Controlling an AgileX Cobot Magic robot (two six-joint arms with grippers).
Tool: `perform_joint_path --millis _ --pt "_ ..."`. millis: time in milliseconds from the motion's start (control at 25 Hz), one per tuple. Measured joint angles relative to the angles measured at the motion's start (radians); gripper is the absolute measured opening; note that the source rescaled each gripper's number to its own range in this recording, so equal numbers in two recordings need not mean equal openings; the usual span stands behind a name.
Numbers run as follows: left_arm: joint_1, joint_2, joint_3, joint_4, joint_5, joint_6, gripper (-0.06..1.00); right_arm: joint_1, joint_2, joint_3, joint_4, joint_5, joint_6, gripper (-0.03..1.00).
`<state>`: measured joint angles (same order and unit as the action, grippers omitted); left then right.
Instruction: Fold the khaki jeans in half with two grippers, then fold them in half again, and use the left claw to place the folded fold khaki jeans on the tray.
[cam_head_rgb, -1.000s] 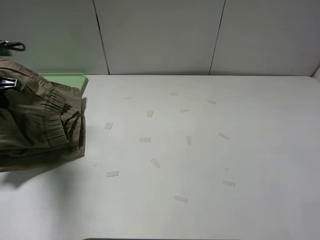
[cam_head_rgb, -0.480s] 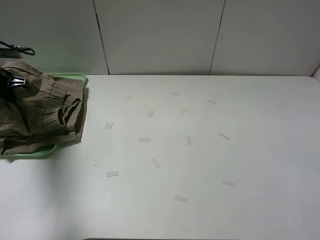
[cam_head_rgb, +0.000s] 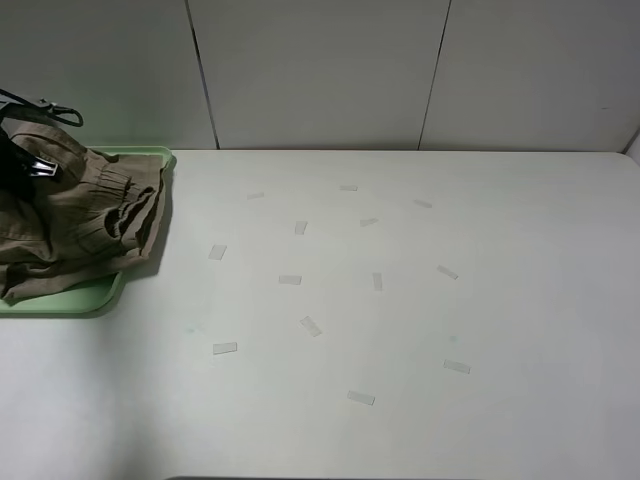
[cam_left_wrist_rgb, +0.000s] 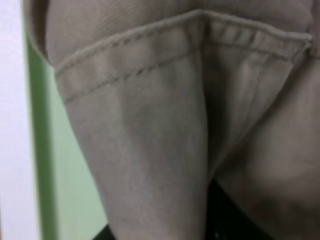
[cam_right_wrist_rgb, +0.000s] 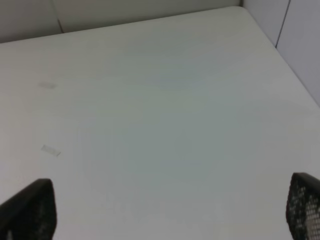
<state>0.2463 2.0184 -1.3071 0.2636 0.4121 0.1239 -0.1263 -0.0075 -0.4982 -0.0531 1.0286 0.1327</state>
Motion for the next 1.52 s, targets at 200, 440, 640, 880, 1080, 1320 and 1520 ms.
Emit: perform_joint_path --millis 200,440,640,880,1080,1320,1520 --pt "0.025 0.000 0.000 0.027 0.023 0.001 0.15 0.000 0.000 0.000 0.000 0.000 0.000 1.00" --pt "0.045 0.000 0.000 0.034 0.021 0.015 0.15 0.000 0.000 0.000 0.000 0.000 0.000 1.00" --pt "0.047 0.000 0.000 0.040 -0.025 0.026 0.53 0.000 0.000 0.000 0.000 0.000 0.000 1.00" --pt "0.053 -0.001 0.000 0.041 -0.044 0.026 0.97 0.000 0.000 0.000 0.000 0.000 0.000 1.00" --pt "0.053 -0.049 0.000 0.031 -0.015 0.027 1.00 0.000 0.000 0.000 0.000 0.000 0.000 1.00" --pt "0.053 -0.165 0.000 -0.018 0.130 0.027 1.00 0.000 0.000 0.000 0.000 0.000 0.000 1.00" --pt "0.053 -0.269 0.000 -0.101 0.282 0.028 1.00 0.000 0.000 0.000 0.000 0.000 0.000 1.00"
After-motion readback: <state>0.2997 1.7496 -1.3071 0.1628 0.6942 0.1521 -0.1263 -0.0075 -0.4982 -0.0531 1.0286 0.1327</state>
